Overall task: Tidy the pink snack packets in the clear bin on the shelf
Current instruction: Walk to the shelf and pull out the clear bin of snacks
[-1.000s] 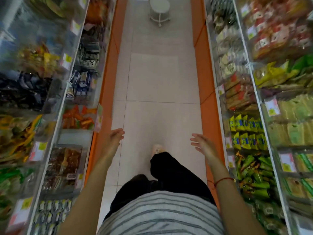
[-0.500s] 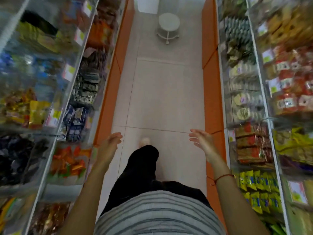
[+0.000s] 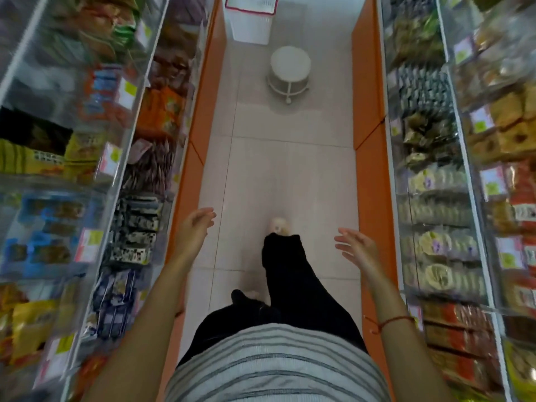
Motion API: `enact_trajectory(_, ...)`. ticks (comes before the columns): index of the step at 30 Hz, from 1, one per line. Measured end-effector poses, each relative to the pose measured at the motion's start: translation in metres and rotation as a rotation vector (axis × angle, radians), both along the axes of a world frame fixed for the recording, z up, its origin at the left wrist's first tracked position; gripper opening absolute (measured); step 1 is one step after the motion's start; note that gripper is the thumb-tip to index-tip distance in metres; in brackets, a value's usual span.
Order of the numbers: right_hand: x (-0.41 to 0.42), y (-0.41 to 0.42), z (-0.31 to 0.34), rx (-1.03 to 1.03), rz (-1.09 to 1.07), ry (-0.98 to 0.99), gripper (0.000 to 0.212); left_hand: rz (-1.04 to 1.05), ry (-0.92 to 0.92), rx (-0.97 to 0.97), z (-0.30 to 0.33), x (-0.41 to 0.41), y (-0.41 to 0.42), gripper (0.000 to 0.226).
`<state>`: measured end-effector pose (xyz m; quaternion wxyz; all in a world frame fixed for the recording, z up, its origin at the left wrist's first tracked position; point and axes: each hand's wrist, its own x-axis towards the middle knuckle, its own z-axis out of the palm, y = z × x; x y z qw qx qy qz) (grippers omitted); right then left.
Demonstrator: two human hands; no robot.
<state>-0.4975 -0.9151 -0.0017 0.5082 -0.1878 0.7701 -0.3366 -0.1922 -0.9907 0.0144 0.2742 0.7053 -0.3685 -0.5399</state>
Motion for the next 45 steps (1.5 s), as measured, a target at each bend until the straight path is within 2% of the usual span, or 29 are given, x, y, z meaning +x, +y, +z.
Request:
enact_trajectory(4,-0.029,-0.100,0.000,-0.006,0.037,-0.008,0.014,0.002,0.018,0.002,0.002,-0.024,-0.078,0.022)
enact_trajectory(10,-0.063,-0.246,0.010,-0.017,0.115,0.011,0.016,0.067,0.044,0.058,0.008,-0.049,-0.183,0.028)
enact_trajectory(14,-0.077,-0.332,0.010,0.000,0.146,0.008,0.016,0.096,0.039,0.083,0.003,-0.061,-0.252,0.021)
enact_trajectory(18,-0.085,-0.414,0.002,-0.003,0.142,0.007,0.016,0.087,0.024,0.062,-0.010,-0.075,-0.332,0.013)
enact_trajectory(33,-0.146,-0.693,0.012,-0.005,0.089,0.052,0.019,0.090,0.022,-0.002,-0.017,-0.128,-0.663,0.010)
enact_trajectory(39,-0.156,-0.830,0.016,0.019,0.215,0.042,0.021,0.238,0.047,-0.019,-0.023,-0.140,-0.753,0.013)
enact_trajectory(45,-0.132,-0.963,0.028,-0.003,0.409,0.055,0.020,0.385,0.043,0.043,-0.020,-0.120,-0.802,0.024)
